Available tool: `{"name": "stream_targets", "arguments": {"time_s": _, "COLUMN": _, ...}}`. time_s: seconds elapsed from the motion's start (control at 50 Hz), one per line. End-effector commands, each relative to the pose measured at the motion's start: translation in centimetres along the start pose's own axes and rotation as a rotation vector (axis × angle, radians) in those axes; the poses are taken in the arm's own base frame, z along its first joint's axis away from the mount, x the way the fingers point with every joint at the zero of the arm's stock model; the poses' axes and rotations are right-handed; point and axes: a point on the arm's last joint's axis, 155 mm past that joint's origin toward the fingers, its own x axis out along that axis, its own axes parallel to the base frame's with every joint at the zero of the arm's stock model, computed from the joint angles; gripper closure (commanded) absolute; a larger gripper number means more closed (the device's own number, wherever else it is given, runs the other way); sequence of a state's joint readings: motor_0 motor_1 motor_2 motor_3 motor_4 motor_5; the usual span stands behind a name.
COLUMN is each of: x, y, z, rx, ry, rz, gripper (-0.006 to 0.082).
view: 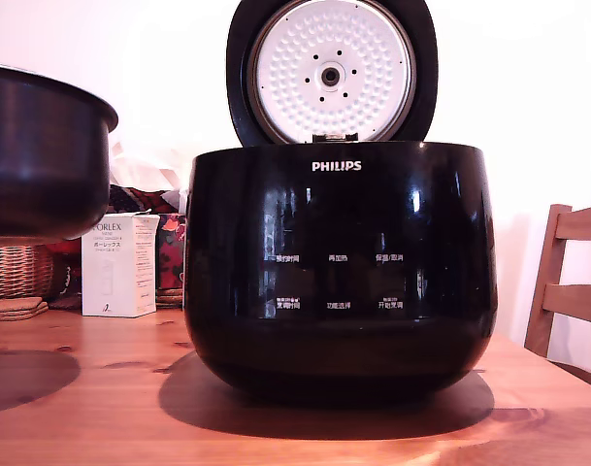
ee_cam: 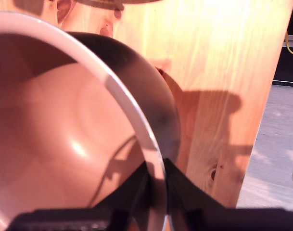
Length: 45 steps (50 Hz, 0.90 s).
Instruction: Place the pot you are holding inside the rice cooker
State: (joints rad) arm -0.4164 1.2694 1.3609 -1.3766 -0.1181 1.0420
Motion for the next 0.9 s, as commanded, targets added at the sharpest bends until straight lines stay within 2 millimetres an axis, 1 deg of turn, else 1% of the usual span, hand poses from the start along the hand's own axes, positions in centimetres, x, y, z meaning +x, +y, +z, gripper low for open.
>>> {"name": "stream_targets", "arguments": {"time_s": 0.0, "x": -1.1, "y": 1.0, "z": -0.2, "rx": -0.015, "ry": -0.006, "rz": 0.069, "gripper": 0.0788}}
{"name": "stream_targets", "arguments": {"time_s": 0.64, "x": -1.2, "y": 1.1, "z": -0.1, "rx": -0.016, "ry": -0.01, "rz": 0.074, "gripper": 0.0788}}
{"name": "stream_targets", "arguments": {"time_s": 0.74, "x": -1.5, "y": 1.3, "z": 0.1, "rx": -0.014, "ry": -0.021, "rz": 0.082, "gripper": 0.0788}}
{"name": "stream_targets", "arguments": {"time_s": 0.88, "x": -2.8, "y": 2.0, "z": 1.3, "rx": -0.038, "ry": -0.065, "rz": 0.118, "gripper": 0.0788}}
